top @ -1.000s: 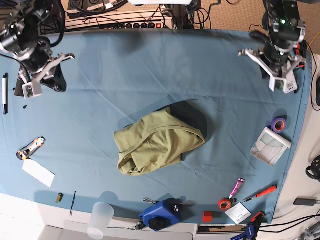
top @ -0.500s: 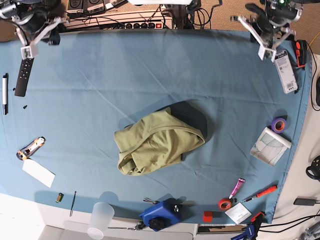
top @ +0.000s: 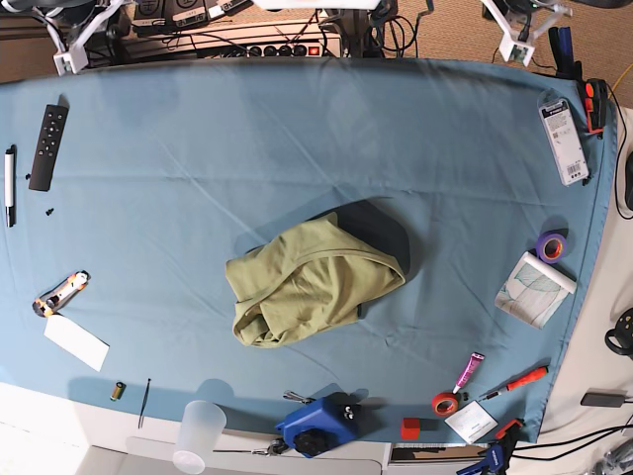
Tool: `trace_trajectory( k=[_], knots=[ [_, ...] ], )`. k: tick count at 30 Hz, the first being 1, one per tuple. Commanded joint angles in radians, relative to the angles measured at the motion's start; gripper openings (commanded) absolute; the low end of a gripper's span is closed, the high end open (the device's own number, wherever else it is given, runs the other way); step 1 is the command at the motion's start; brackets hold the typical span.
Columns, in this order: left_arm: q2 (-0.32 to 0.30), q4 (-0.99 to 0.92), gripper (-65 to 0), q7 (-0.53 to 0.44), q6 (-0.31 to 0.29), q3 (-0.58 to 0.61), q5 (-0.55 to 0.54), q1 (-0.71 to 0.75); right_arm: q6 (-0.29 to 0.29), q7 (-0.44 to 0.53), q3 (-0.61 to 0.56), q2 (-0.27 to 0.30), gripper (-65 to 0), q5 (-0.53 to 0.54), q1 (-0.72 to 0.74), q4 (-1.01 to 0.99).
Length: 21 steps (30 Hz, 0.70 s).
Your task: Layout the t-shirt on the table in an organized manner, then fold the t-shirt properly
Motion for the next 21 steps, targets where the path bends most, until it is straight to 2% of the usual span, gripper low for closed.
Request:
trace_trajectory(
  k=[1,3,7,12,16,21],
  knots=[
    [-0.005,-0.019,-65.0,-0.011,-0.004,-0.002,-0.012,0.014,0.001,0.002,0.008,0.021,-65.0,0.011,-0.012,-0.033],
    [-0.005,-0.085,-65.0,-0.025,-0.010,-0.002,-0.016,0.014,0.001,0.002,0.008,0.035,-65.0,0.016,-0.010,-0.120],
    [-0.005,-0.229,-65.0,-0.047,-0.061,-0.002,-0.056,0.009,0.001,0.002,-0.019,0.071,-65.0,0.001,-0.010,-0.260],
    [-0.005,-0.428,-65.0,-0.104,-0.060,0.019,-0.054,-0.016,0.001,0.002,-0.144,0.115,-65.0,-0.087,-0.009,-0.371],
    [-0.005,-0.624,-65.0,-0.151,-0.061,0.066,-0.028,-0.085,0.001,0.097,-0.270,0.126,-65.0,-0.226,0.016,-0.420],
    [-0.002,-0.880,-65.0,-0.277,-0.060,0.158,0.048,-0.200,0.001,0.196,-0.396,0.126,-65.0,-0.352,0.093,-0.500]
  ],
)
